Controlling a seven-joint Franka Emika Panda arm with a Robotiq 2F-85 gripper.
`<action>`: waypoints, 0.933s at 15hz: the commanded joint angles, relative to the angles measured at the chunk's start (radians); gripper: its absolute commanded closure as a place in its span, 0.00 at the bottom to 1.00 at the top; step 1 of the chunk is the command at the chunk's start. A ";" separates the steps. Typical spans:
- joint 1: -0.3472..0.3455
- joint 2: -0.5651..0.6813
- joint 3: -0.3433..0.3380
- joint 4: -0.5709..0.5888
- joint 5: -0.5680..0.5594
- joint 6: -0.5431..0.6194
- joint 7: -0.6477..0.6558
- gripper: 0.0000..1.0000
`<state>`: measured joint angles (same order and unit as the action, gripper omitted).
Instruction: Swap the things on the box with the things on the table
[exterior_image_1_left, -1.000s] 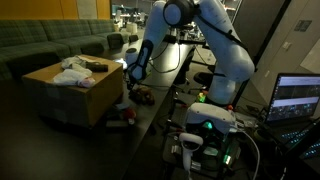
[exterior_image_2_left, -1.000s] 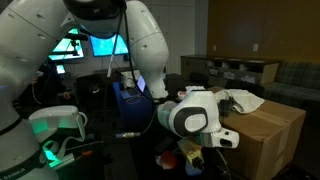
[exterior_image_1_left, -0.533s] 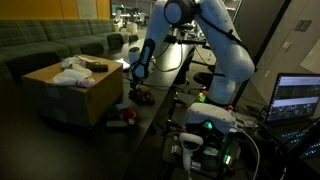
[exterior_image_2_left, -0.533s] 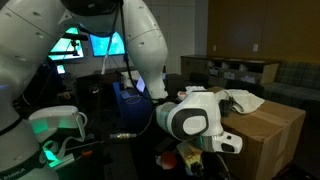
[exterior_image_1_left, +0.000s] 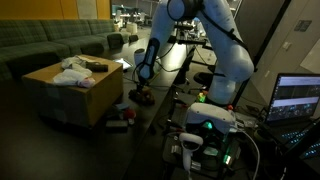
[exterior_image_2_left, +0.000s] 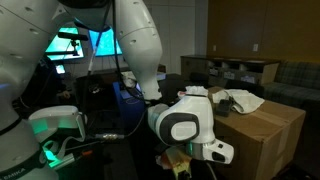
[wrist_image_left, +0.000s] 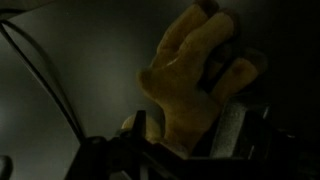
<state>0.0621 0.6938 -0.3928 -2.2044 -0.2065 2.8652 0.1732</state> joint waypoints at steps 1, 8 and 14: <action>-0.034 -0.055 0.032 -0.079 -0.001 0.020 -0.056 0.00; -0.073 -0.025 0.065 -0.092 0.003 0.027 -0.096 0.00; -0.054 -0.008 0.032 -0.060 -0.013 0.035 -0.089 0.00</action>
<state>0.0000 0.6804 -0.3422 -2.2786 -0.2076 2.8760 0.0970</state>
